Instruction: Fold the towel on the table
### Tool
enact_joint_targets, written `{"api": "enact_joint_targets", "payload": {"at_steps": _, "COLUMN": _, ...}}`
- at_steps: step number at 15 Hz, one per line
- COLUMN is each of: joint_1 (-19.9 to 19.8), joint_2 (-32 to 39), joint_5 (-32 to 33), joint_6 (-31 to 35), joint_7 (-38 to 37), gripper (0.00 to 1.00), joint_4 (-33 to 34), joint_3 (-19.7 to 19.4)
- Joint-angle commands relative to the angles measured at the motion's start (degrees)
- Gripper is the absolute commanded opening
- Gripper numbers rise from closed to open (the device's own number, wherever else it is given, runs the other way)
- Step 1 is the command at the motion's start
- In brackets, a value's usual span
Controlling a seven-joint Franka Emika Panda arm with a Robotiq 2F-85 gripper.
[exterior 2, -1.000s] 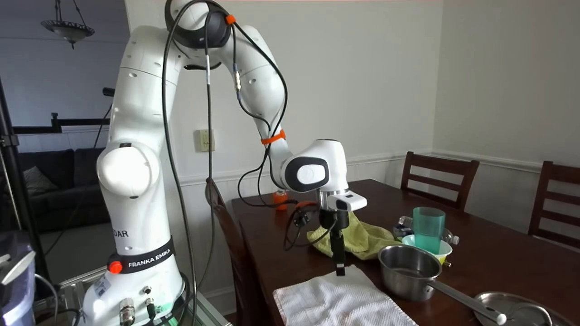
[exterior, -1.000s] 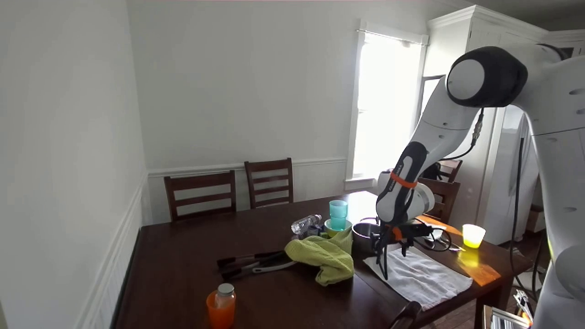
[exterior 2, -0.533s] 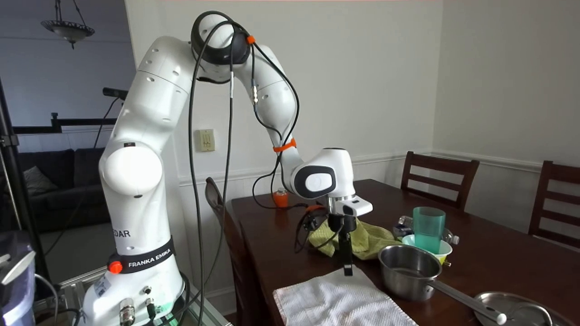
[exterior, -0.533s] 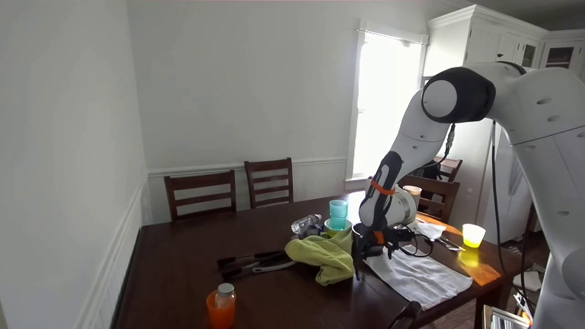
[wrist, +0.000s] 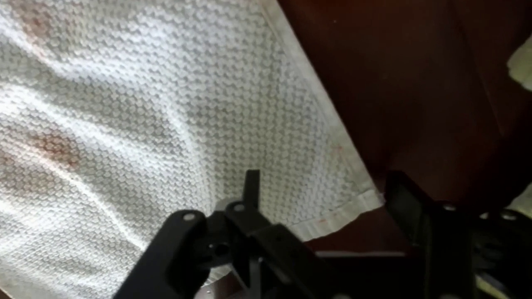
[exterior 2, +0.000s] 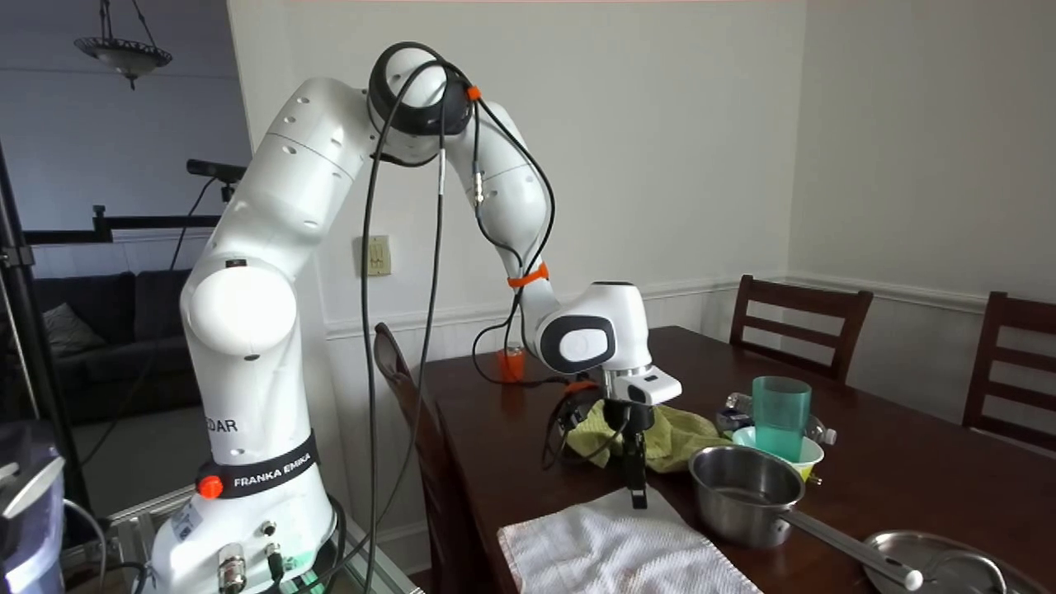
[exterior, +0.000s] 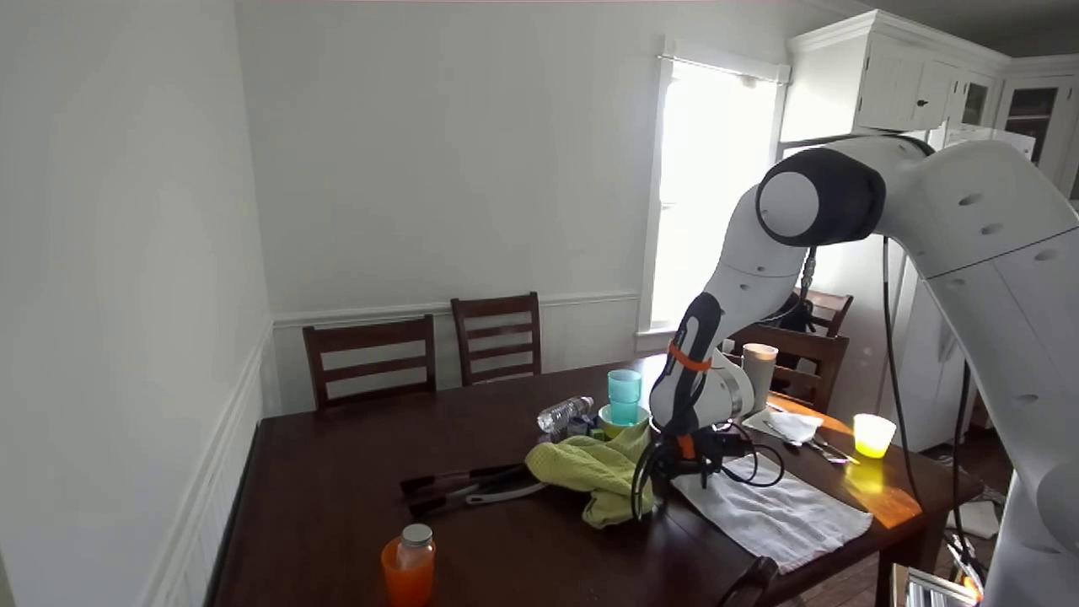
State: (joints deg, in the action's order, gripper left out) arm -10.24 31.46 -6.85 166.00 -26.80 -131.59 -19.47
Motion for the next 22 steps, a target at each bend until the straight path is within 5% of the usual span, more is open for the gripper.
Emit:
{"api": "enact_joint_targets", "payload": {"at_steps": 1, "joint_1": -0.3, "joint_2": 1.2, "joint_5": -2.7, "joint_6": 0.6, "joint_7": 1.2, "gripper": 0.46, "joint_4": 1.4, "joint_3": 0.3}}
{"api": "enact_joint_targets", "payload": {"at_steps": 8, "joint_1": 0.6, "joint_2": -1.2, "joint_5": -1.5, "joint_6": -1.1, "joint_7": 1.5, "gripper": 0.01, "joint_4": -0.4, "joint_3": -2.7}}
{"api": "enact_joint_targets", "payload": {"at_steps": 22, "joint_1": -6.9, "joint_2": -14.1, "joint_5": -1.9, "joint_6": 0.3, "joint_7": 10.8, "gripper": 0.02, "joint_4": -12.1, "joint_3": -4.5}}
